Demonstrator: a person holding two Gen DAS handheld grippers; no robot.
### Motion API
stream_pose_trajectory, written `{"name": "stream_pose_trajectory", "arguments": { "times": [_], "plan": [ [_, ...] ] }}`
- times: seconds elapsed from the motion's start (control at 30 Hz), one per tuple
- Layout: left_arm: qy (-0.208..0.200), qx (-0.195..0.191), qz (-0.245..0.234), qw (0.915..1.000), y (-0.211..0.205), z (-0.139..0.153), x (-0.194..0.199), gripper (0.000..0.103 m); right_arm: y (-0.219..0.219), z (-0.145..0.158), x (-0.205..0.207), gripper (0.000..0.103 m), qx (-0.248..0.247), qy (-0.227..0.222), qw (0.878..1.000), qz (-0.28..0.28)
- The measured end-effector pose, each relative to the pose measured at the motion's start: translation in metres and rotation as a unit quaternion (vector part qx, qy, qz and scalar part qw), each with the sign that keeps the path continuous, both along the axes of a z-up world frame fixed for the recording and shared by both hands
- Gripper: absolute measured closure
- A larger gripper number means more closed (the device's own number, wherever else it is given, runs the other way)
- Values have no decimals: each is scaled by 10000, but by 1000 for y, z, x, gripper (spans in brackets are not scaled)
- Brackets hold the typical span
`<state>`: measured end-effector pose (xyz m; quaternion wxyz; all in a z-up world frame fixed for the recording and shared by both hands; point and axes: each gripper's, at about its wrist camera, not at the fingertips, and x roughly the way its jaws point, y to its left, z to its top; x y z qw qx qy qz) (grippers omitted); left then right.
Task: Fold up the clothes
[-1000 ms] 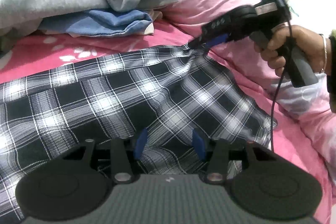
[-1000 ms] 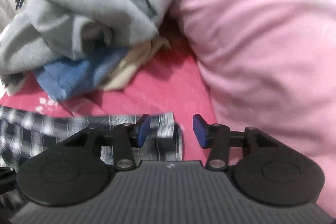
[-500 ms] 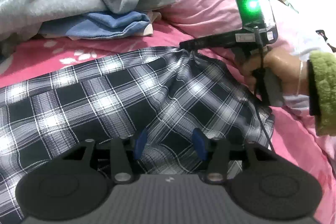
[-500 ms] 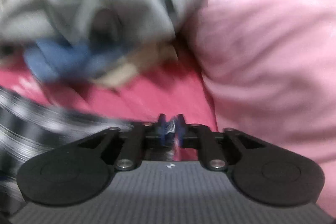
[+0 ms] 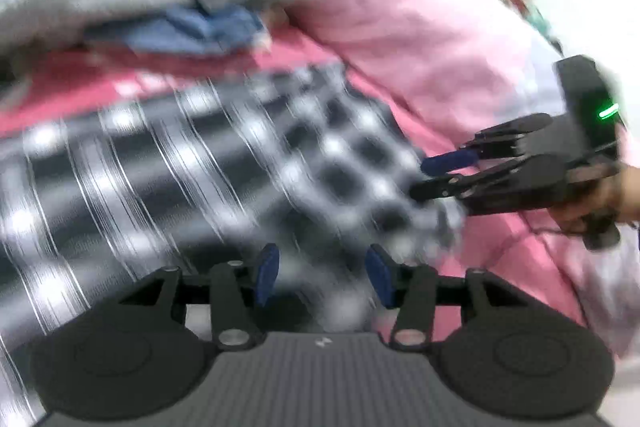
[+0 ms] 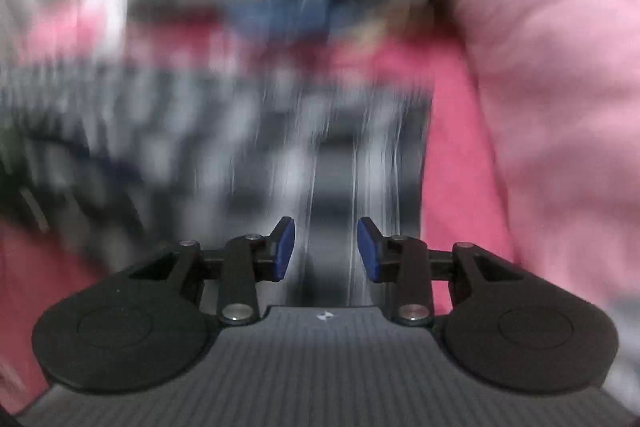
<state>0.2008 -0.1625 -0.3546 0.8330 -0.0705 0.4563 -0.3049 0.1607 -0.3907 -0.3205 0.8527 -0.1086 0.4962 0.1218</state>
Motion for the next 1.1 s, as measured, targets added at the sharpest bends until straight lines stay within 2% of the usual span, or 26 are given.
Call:
{"name": "stream_pose_trajectory", "arguments": {
  "times": [0.07,0.1,0.2,0.3,0.4,0.6,0.63,0.73,0.8,0.93,1.0,1.1],
  "plan": [
    [48,93,-186,9998,0,3,-16,53,-16,-13,-21,69,-584,134,9971,-469],
    [45,51,-266,9996,4,6,-25,53,-25,-7,-25,69,-486,166,9946,-897],
    [189,-76,-269,9994,18,11,-51,50,-18,24,-35,71,-554,-125,9912,-1195],
    [600,-106,-69,9981,38,8,-76,50,26,47,-37,71,-347,-443,9981,-232],
    [929,-145,217,9953,62,4,-98,50,79,42,-21,70,-24,-424,9962,762],
    [1514,-269,1183,9810,144,1,-134,50,104,-9,-26,70,-152,344,9969,693],
    [1548,-219,1375,9781,161,3,-140,50,96,-11,-36,70,-192,402,9979,479],
    [1712,-53,2051,9636,218,8,-157,50,80,-5,-59,70,-512,781,9954,-205],
    [1778,-4,2573,9498,261,15,-170,50,79,5,-70,70,-729,956,9913,-536],
    [1759,-49,3457,9217,336,33,-190,50,145,33,-51,70,-419,404,9983,49],
    [1655,-123,3744,9123,362,34,-193,50,178,47,-41,70,-258,121,9990,351],
    [1484,-194,4116,8990,395,32,-192,50,250,46,2,70,235,-275,9942,1017]
  ]
}}
